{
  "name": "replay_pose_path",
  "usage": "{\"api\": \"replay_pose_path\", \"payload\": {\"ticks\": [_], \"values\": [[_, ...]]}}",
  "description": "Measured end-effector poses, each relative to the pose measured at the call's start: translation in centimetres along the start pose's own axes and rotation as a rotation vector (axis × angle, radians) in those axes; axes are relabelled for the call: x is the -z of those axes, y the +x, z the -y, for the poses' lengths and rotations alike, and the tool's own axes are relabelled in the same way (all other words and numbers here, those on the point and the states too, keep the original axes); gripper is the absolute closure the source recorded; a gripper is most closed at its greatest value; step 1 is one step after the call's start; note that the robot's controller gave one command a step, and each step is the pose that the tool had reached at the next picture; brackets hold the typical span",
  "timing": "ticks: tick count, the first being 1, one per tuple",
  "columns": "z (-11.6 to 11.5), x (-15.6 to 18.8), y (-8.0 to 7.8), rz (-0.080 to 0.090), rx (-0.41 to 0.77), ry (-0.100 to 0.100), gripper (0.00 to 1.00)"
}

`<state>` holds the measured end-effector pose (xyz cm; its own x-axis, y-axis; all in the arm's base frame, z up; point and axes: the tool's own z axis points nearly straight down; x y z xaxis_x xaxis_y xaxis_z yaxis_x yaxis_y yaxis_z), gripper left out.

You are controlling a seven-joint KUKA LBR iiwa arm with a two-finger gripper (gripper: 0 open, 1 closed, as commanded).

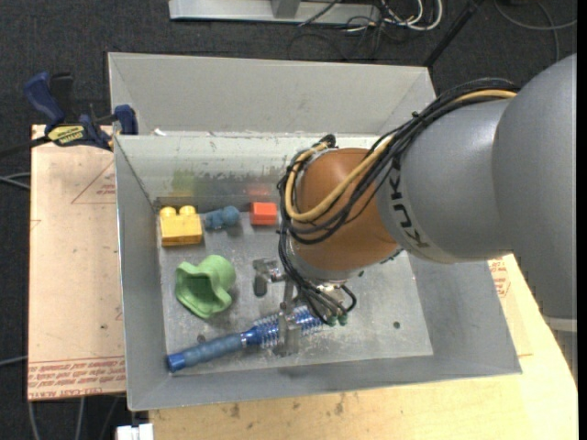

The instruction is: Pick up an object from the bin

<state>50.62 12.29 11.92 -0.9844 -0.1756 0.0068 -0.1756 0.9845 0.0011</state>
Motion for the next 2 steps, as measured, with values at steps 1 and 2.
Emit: {"api": "replay_pose_path", "payload": {"ticks": [1,2], "values": [[0.1,0.2,-0.2,0.006,-0.002,0.000,1.00],[-1.9,4.3,1.1,0.011,0.026,-0.001,1.00]]}}
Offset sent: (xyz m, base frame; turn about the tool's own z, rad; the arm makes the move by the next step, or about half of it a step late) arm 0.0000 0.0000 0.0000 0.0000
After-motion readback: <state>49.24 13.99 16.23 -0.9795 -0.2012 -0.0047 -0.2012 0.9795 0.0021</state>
